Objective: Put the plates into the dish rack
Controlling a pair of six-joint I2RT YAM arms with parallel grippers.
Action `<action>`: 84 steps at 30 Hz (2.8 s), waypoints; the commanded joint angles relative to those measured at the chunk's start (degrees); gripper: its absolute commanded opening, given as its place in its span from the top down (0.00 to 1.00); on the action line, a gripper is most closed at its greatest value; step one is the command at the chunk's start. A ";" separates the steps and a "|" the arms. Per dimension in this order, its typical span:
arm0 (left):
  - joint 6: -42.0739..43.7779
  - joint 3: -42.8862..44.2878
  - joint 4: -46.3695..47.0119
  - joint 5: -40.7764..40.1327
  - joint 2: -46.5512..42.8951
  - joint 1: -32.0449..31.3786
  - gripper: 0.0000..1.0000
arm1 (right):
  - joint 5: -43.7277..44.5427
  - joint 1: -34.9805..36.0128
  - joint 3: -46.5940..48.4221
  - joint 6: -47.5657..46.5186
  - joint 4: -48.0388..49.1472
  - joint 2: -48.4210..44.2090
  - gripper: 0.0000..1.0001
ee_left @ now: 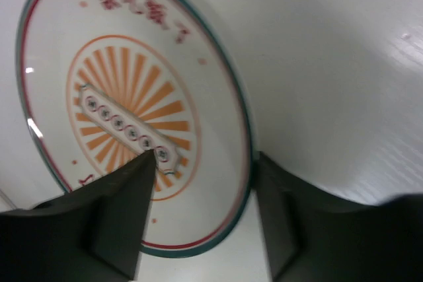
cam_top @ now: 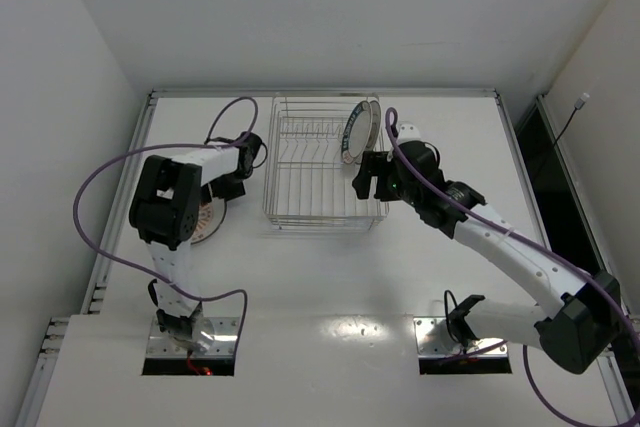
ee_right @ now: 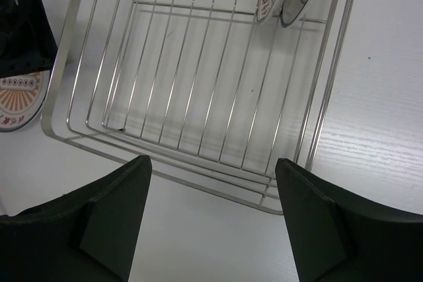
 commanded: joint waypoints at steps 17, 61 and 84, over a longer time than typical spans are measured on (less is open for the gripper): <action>-2.63 4.02 -4.60 -0.51 -2.57 0.27 1.00 | -1.03 -0.05 -2.51 0.28 -1.58 -6.76 0.27; 6.16 30.13 41.55 53.65 -6.72 -17.31 1.00 | -20.11 -0.22 -26.43 8.36 5.62 -21.01 0.37; 3.25 27.23 43.57 41.33 -2.94 -18.89 1.00 | -20.64 -0.22 -26.43 7.84 5.63 -20.40 0.37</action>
